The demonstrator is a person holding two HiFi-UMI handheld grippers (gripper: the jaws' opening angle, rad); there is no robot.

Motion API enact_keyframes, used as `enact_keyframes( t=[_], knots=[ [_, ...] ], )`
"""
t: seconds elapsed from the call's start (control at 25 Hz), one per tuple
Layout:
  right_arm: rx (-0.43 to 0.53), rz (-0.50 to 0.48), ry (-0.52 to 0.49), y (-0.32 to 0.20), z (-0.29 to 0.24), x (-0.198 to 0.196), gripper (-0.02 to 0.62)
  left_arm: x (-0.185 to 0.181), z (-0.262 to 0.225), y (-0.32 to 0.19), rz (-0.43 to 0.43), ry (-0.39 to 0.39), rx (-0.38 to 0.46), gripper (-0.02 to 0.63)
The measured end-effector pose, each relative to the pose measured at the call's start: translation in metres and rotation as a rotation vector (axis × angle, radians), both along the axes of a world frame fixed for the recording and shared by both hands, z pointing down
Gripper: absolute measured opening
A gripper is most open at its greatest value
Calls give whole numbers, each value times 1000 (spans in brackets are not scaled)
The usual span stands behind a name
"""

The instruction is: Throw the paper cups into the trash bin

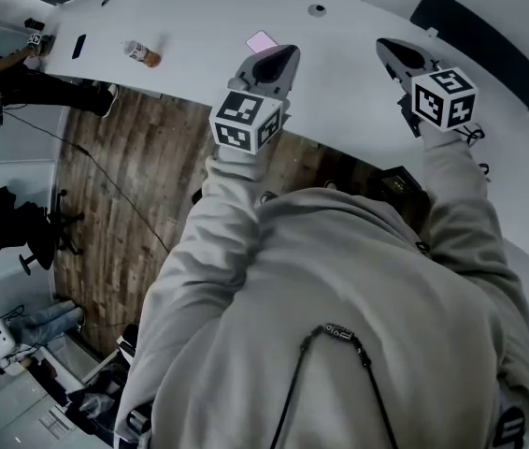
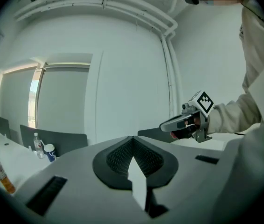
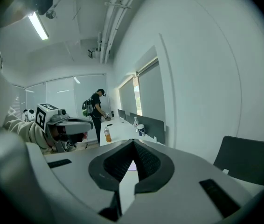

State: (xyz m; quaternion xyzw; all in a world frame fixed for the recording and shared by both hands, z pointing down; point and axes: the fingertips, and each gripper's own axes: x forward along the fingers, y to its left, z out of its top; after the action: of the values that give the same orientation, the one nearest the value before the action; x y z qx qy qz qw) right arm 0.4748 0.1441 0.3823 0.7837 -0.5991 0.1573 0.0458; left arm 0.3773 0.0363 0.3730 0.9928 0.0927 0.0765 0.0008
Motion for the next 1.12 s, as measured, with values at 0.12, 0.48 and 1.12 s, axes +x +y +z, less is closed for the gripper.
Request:
enact_keyframes(
  t=[0.12, 0.48, 1.12],
  knots=[
    [16, 24, -4, 18, 0, 9, 18, 16, -10, 23, 39, 6, 27, 2],
    [36, 77, -12, 61, 7, 13, 18, 31, -10, 73, 138, -14, 84, 2],
    [21, 109, -35, 81, 21, 20, 18, 32, 0, 82, 180, -38, 77, 2]
  ],
)
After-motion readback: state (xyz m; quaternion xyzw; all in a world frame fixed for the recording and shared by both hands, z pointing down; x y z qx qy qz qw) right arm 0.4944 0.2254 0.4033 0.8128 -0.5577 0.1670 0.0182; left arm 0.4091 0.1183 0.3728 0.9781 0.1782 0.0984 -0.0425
